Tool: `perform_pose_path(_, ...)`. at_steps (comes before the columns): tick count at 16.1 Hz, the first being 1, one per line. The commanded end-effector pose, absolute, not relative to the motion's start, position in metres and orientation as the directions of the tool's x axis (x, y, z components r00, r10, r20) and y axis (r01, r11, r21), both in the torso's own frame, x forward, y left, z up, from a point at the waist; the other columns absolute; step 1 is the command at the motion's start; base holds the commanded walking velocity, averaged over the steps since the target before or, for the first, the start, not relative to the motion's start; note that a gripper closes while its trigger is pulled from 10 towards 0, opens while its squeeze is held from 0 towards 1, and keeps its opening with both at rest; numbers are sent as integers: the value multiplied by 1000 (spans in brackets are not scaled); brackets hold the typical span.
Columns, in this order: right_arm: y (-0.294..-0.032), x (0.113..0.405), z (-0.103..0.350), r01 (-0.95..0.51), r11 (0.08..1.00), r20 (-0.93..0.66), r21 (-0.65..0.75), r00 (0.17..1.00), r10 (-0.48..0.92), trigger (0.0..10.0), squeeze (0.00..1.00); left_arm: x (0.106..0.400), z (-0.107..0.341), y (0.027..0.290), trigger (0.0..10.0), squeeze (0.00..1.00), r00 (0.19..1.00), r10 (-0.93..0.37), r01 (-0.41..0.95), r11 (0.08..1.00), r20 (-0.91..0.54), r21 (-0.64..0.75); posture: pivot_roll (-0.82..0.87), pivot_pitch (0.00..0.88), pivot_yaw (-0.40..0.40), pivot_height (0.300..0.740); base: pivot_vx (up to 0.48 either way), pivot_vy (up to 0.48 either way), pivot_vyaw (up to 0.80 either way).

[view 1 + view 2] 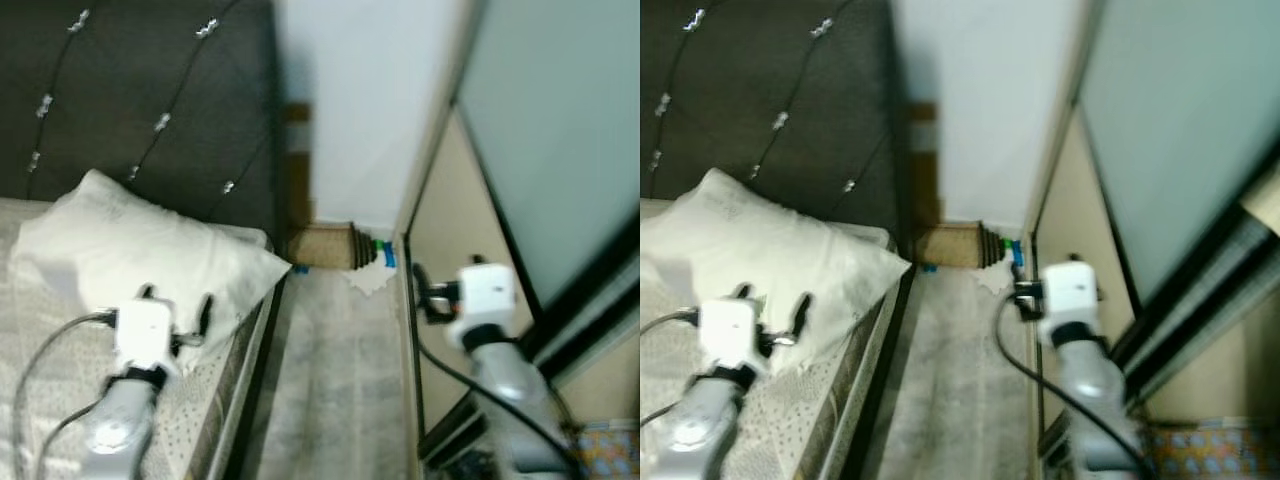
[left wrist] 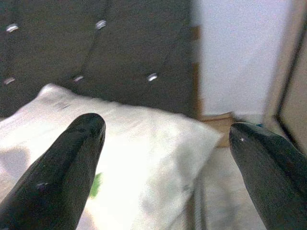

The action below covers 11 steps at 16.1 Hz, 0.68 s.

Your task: Clean up the room

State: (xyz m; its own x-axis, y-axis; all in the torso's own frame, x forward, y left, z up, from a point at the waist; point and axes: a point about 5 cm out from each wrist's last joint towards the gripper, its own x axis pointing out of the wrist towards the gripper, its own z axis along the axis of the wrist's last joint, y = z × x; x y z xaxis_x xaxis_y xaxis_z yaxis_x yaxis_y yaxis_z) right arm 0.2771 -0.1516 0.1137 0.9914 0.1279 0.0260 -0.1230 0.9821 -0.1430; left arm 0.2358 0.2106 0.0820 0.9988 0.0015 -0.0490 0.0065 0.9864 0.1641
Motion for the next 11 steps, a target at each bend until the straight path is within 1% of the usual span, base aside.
perform_pose_path(1,-161,277,116,-96,983,31,-155,994,101,10000,0,238,84,205,10000,0,999,-17,23,986,-39,163,-91,0,-57,740,0,0,800)
perform_pose_path(11,-159,279,116,-111,981,28,-159,993,117,10000,0,239,83,205,10000,0,999,-5,11,987,-40,163,-91,0,-64,740,0,0,800)
